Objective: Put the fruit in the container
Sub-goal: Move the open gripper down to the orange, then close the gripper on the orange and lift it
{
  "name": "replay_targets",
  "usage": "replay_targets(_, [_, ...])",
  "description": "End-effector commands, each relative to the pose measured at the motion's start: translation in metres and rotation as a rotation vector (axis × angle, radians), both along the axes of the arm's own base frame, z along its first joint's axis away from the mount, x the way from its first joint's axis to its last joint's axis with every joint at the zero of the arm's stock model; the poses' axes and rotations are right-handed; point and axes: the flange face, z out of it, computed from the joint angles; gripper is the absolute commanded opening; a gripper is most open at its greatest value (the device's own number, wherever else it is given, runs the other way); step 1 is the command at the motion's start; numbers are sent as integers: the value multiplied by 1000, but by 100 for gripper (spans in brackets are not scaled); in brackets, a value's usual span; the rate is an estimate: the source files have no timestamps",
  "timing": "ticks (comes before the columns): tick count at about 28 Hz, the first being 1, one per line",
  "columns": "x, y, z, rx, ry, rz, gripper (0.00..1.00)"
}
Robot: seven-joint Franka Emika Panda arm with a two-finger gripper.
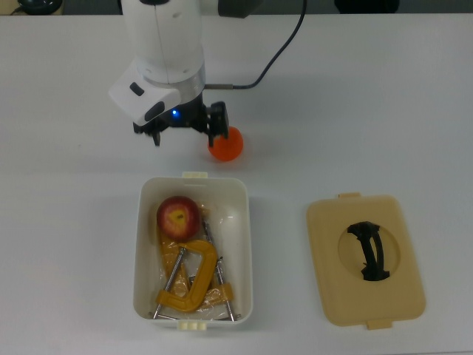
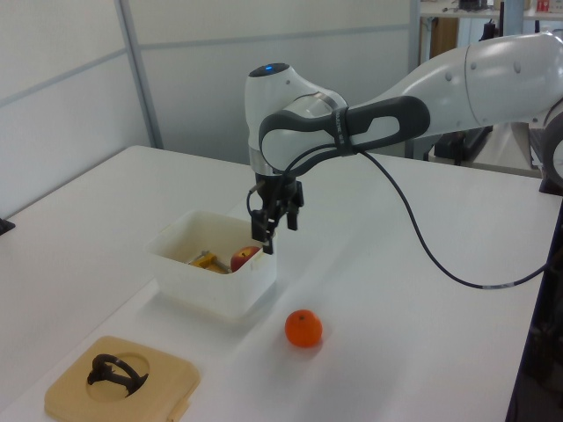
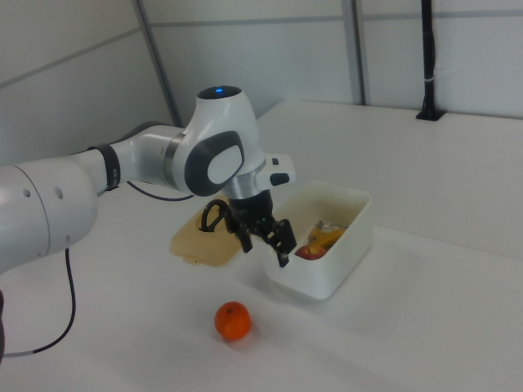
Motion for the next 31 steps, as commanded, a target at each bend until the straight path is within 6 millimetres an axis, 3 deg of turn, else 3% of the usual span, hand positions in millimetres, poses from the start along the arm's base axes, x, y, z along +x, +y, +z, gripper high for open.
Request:
replay_targets(1, [-23,26,-16,-33,145,80,100])
replay_targets(14, [-39,82,-87,-80,277,182,100])
replay_targets(23, [-37,95,-132,-171,321,220,100])
replay_targets(31, [-29,96,-149,-191,287,223,100])
